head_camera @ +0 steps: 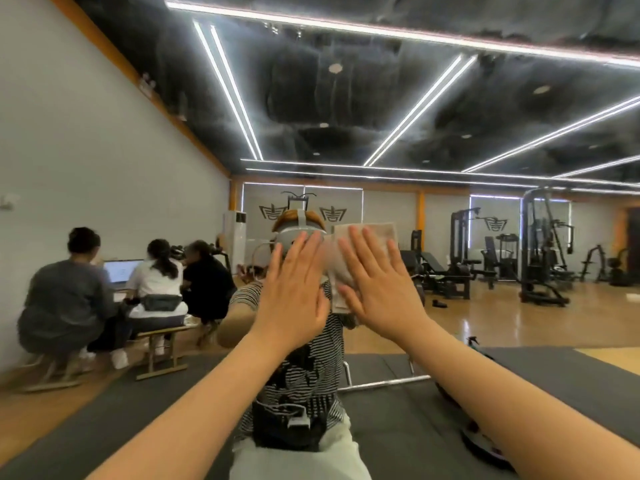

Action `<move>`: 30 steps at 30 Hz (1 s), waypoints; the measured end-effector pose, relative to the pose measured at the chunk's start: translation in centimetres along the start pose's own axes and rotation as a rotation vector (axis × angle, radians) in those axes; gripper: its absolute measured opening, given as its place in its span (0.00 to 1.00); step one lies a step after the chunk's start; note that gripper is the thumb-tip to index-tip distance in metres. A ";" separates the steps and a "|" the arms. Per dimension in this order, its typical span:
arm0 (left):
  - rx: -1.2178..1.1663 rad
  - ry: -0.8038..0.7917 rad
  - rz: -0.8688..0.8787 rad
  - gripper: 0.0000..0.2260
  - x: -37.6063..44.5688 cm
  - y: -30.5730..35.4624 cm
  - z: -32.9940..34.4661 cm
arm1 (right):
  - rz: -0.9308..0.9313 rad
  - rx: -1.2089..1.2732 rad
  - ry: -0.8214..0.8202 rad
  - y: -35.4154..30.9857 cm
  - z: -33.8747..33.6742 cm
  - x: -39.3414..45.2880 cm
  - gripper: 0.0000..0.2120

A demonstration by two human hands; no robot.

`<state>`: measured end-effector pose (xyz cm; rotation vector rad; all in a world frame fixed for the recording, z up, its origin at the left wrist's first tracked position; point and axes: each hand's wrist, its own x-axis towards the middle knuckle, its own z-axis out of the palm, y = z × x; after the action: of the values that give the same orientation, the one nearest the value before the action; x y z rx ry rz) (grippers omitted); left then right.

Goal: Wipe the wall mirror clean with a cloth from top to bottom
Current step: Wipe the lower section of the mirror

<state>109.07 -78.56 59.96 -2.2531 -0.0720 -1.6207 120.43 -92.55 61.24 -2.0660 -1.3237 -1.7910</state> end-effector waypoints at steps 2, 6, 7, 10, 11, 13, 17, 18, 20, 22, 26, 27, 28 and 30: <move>-0.015 -0.007 -0.061 0.30 0.7 0.5 0.8 | 0.005 -0.001 0.014 -0.2 0.3 0.1 0.29; 0.066 0.020 -0.074 0.29 0.6 0.1 2.0 | 0.018 -0.010 0.054 -0.5 1.1 -0.2 0.28; 0.082 0.027 -0.065 0.29 0.5 0.1 2.2 | -0.005 -0.014 0.052 -0.1 1.0 -0.2 0.27; 0.083 0.040 -0.059 0.29 0.4 -0.1 2.5 | -0.051 -0.029 0.018 1.8 0.4 -0.8 0.26; 0.082 0.037 -0.063 0.30 0.4 -0.1 2.5 | -0.027 -0.026 0.008 2.7 0.3 -1.2 0.26; 0.079 0.023 -0.071 0.30 0.4 -0.1 2.5 | 0.077 -0.023 0.006 5.0 0.1 -2.7 0.27; 0.101 0.012 -0.082 0.30 0.4 0.0 2.7 | 0.335 0.054 0.035 7.6 0.0 -4.6 0.28; 0.108 0.012 -0.082 0.30 0.4 0.1 2.7 | 0.416 0.092 0.057 7.0 0.1 -4.2 0.28; 0.118 0.017 -0.080 0.30 0.3 0.1 2.8 | 0.584 0.119 0.105 4.6 0.5 -2.4 0.29; 0.118 0.032 -0.074 0.30 0.2 0.1 2.9 | 0.553 0.093 0.124 1.5 0.6 -0.1 0.29; 0.136 0.054 -0.067 0.29 0.3 0.0 2.9 | 0.254 0.070 0.117 -1.4 0.9 2.6 0.27; 0.132 0.051 -0.068 0.29 0.3 0.0 2.9 | 0.222 0.079 0.107 -1.1 0.9 2.5 0.27; 0.123 0.049 -0.070 0.29 0.3 0.0 2.9 | 0.191 0.077 0.091 -0.6 0.8 2.2 0.26; 0.105 0.047 -0.075 0.29 0.4 0.0 2.8 | 0.132 0.042 0.050 1.0 0.6 1.0 0.27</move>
<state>111.70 -77.69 59.55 -2.1556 -0.2274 -1.6669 121.45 -92.33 62.36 -2.0218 -1.1726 -1.7336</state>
